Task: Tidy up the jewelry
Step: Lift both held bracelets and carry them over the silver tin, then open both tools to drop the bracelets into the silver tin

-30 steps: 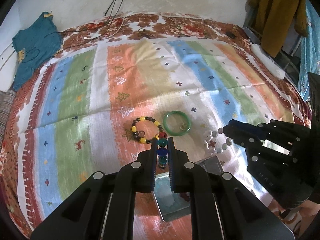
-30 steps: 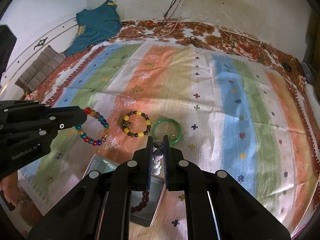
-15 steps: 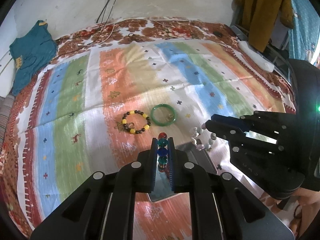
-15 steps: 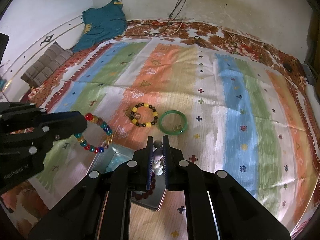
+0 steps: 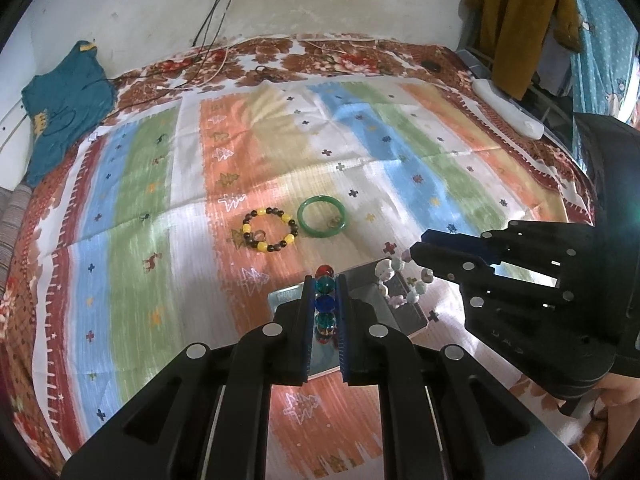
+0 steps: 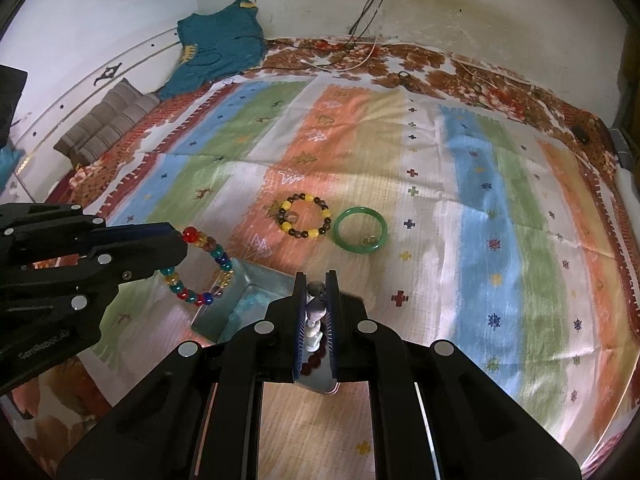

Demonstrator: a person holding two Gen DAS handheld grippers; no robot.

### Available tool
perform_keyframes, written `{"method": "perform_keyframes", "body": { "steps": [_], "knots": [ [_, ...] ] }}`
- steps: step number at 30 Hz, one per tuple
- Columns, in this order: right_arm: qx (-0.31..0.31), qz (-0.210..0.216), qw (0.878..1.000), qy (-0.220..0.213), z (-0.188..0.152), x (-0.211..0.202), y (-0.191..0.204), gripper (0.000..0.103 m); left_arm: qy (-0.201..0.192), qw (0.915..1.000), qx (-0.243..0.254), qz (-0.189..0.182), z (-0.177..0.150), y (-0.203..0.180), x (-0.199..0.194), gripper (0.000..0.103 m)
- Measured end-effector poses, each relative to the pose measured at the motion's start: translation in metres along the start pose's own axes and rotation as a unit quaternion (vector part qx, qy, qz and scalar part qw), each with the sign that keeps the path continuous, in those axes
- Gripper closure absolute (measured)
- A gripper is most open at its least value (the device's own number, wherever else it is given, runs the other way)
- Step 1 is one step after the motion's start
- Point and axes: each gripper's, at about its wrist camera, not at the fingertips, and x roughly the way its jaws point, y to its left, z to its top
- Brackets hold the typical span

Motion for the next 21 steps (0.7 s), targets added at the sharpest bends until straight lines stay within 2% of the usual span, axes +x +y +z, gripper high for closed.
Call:
{"method": "perform_keyframes", "body": {
  "steps": [9,13,15,17,21],
  "knots": [
    [0.006,0.008,1.0,0.014,-0.007,0.004,-0.001,0.092,0.001,1.0,0.002,0.007,-0.004,-0.003,-0.001,0.092],
    [0.005,-0.011,1.0,0.027,-0.009,0.011,-0.003,0.092,-0.007,0.9996,-0.012,0.025,-0.003,0.002,-0.004,0.081],
    [0.01,-0.009,0.999,0.03,-0.009,0.011,-0.005,0.087,-0.007,0.9993,-0.019,0.031,-0.002,0.005,-0.006,0.078],
    [0.014,-0.014,0.999,0.031,-0.01,0.011,-0.008,0.073,-0.006,0.999,-0.024,0.037,-0.002,0.008,-0.005,0.071],
    [0.019,-0.018,0.999,0.036,-0.009,0.014,-0.012,0.072,-0.003,0.9986,-0.033,0.04,0.001,0.014,-0.002,0.065]
  ]
}}
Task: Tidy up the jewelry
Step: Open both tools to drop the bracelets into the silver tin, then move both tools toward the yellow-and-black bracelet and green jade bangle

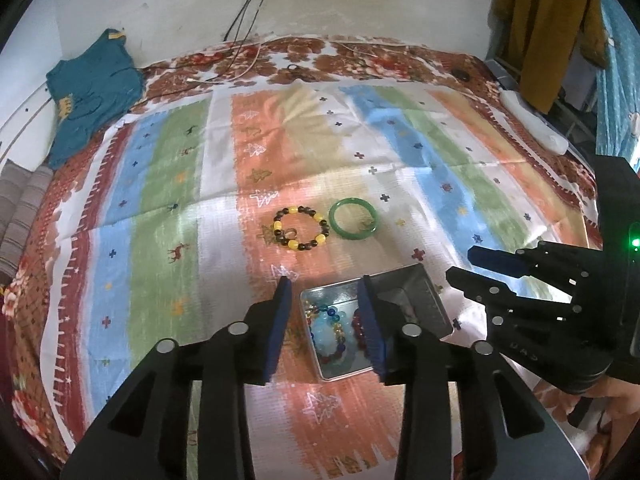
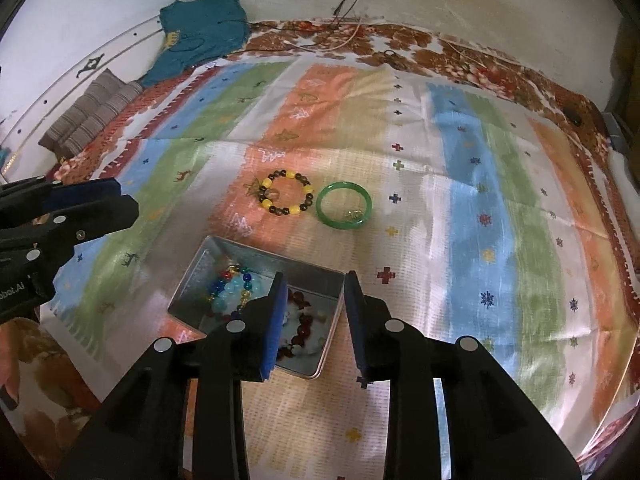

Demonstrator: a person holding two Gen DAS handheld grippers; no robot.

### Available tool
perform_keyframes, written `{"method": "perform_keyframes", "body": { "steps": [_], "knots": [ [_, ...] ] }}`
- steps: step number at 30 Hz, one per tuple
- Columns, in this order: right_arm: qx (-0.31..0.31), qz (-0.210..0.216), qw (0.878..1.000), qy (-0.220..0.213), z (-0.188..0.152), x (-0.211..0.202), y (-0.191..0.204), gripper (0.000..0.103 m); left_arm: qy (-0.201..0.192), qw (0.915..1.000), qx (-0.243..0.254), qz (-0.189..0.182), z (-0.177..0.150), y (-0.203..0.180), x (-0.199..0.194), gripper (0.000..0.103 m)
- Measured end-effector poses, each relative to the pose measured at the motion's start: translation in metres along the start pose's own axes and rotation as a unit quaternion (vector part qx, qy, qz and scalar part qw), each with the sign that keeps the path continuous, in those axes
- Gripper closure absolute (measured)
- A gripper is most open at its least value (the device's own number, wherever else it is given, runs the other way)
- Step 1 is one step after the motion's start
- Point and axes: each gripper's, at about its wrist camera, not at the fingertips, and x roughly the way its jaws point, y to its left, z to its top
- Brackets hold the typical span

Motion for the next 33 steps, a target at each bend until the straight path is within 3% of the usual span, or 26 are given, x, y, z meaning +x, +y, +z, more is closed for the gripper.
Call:
{"method": "perform_keyframes", "body": {
  "steps": [7,24,33],
  "knots": [
    [0.023,-0.001,1.0,-0.007,0.004,-0.001,-0.009,0.06,0.005,1.0,-0.004,0.005,0.001,0.002,0.005,0.05],
    [0.059,-0.006,0.998,-0.014,0.02,0.005,-0.026,0.036,0.01,0.9991,-0.04,0.014,0.015,0.017,0.022,0.025],
    [0.059,-0.025,0.998,-0.009,0.033,0.018,-0.03,0.031,0.015,0.9975,-0.059,0.037,0.028,0.024,0.038,0.017]
  ]
}}
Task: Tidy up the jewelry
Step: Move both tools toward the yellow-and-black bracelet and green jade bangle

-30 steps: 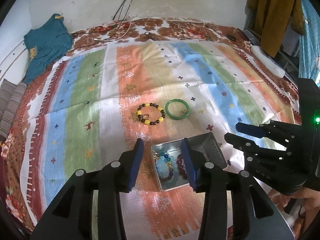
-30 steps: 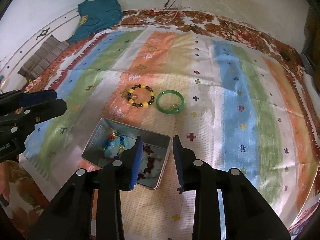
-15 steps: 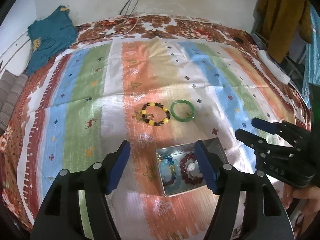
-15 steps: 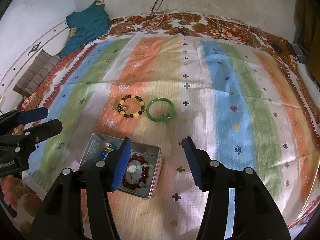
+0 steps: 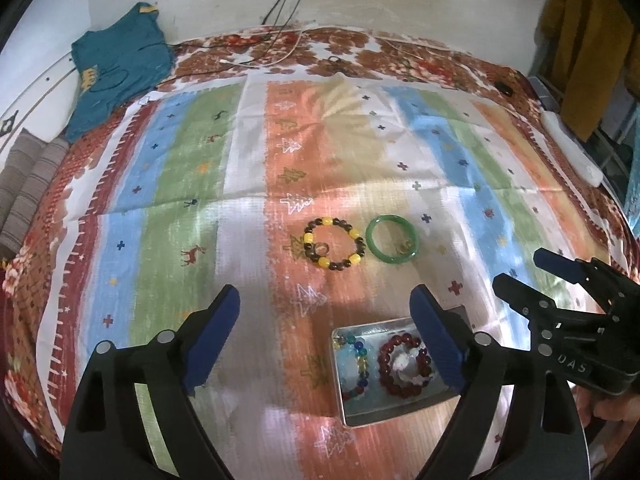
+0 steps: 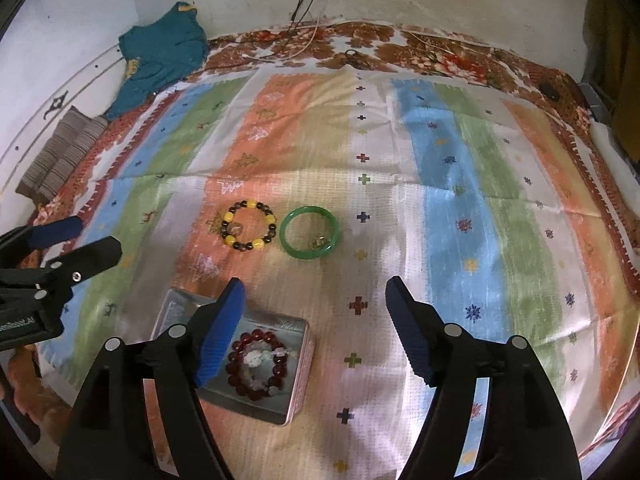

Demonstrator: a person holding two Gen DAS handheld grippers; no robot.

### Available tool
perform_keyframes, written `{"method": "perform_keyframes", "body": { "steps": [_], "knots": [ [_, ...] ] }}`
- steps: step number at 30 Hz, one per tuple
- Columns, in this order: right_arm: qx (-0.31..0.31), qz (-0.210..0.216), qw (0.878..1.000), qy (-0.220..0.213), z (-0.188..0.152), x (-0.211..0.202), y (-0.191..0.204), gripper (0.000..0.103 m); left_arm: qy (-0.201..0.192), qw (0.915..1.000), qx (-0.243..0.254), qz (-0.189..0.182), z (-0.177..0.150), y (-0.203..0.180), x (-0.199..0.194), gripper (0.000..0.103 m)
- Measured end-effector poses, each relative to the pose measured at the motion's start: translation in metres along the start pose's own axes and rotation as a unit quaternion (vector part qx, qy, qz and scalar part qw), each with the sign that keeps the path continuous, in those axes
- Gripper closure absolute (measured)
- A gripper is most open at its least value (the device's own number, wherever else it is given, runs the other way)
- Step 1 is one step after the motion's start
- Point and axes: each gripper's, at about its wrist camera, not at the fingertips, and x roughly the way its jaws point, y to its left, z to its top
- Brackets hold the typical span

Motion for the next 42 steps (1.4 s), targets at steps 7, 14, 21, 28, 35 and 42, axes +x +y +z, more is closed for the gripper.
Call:
{"method": "perform_keyframes", "body": {
  "steps": [7,14,21,28,35,42],
  "knots": [
    [0.005,-0.005,1.0,-0.003,0.011,0.006,-0.003,0.03,-0.004,0.9999,0.005,0.011,0.011,0.004,0.008,0.013],
    [0.005,-0.014,1.0,0.006,0.021,0.023,-0.005,0.03,0.003,0.9996,0.005,0.028,0.022,0.009,0.024,0.012],
    [0.006,-0.016,1.0,0.013,0.031,0.036,-0.006,0.03,0.007,0.9995,0.014,0.028,0.032,0.002,0.037,0.01],
    [0.009,-0.021,0.999,0.025,0.036,0.052,-0.011,0.03,0.016,0.9993,0.013,0.029,0.04,0.004,0.053,0.01],
    [0.008,-0.021,0.999,0.041,0.039,0.073,-0.013,0.03,0.027,0.9989,0.028,0.025,0.048,-0.002,0.067,0.01],
    [0.011,-0.017,0.998,0.058,0.042,0.093,-0.018,0.03,0.044,0.9981,0.029,0.032,0.053,0.003,0.09,0.01]
  ]
}}
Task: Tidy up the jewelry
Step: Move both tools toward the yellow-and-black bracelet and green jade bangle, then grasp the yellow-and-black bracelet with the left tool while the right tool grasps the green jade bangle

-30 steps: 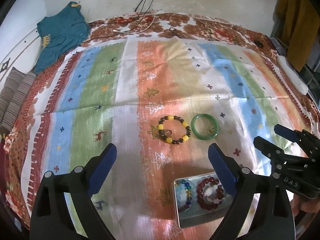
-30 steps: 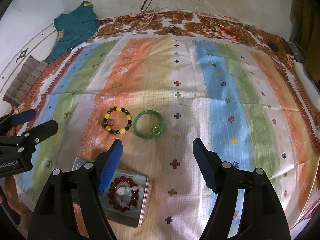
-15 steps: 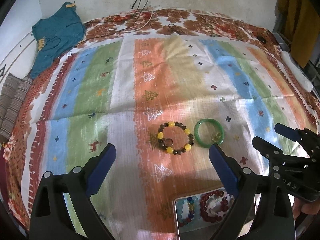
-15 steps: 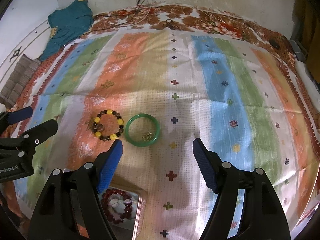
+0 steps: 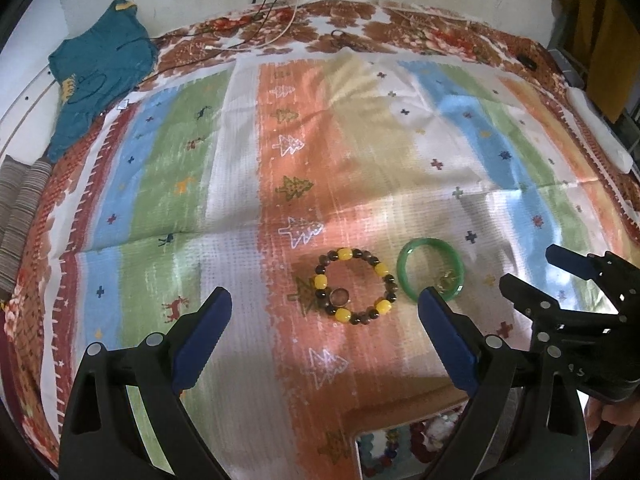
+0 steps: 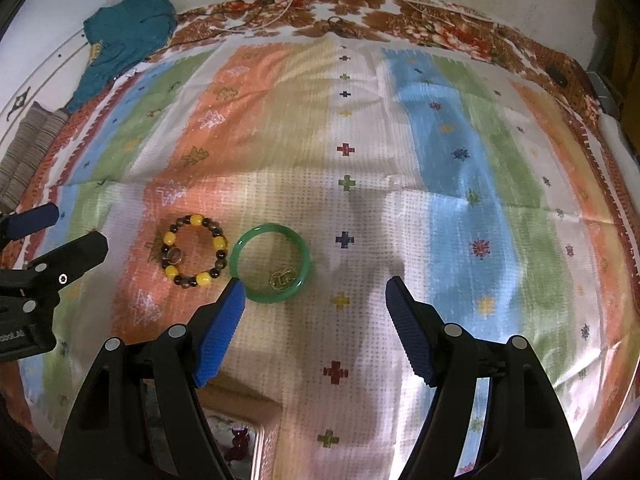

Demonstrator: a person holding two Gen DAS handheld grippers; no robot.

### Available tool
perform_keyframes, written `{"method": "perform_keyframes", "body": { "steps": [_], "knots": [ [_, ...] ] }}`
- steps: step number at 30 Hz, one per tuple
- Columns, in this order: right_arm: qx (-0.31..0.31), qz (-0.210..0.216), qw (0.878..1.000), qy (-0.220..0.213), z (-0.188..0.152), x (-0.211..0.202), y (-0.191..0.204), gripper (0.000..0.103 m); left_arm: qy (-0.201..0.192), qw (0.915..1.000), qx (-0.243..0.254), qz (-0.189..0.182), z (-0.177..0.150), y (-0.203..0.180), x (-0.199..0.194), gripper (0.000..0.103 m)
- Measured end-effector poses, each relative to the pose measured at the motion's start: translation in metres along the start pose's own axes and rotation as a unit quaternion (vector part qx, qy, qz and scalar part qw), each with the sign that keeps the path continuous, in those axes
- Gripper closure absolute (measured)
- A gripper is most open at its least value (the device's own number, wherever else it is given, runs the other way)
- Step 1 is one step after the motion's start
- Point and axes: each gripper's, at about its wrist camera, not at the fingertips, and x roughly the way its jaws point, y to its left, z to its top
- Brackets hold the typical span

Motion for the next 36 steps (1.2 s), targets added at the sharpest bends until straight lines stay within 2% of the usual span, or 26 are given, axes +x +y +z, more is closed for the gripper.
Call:
{"method": "perform_keyframes", "body": {
  "steps": [9,15,29,33,36],
  "knots": [
    [-0.012,-0.004,1.0,0.018,0.009,0.024,0.003,0.03,0.031,0.9995,-0.003,0.01,0.006,0.011,0.036,0.012],
    [-0.017,-0.008,0.999,0.029,0.016,0.041,0.004,0.03,0.037,0.9993,0.001,0.012,0.01,0.013,0.053,0.012],
    [-0.031,-0.011,0.998,0.052,0.026,0.075,0.009,0.031,0.075,0.9971,0.002,0.012,0.013,0.019,0.094,0.029],
    [-0.025,-0.009,0.998,0.063,0.026,0.084,0.007,0.04,0.079,0.9967,0.013,0.01,0.015,0.015,0.103,0.034],
    [-0.027,-0.009,0.997,0.066,0.026,0.09,0.007,0.042,0.087,0.9958,0.019,0.021,0.014,0.014,0.111,0.045]
  ]
}}
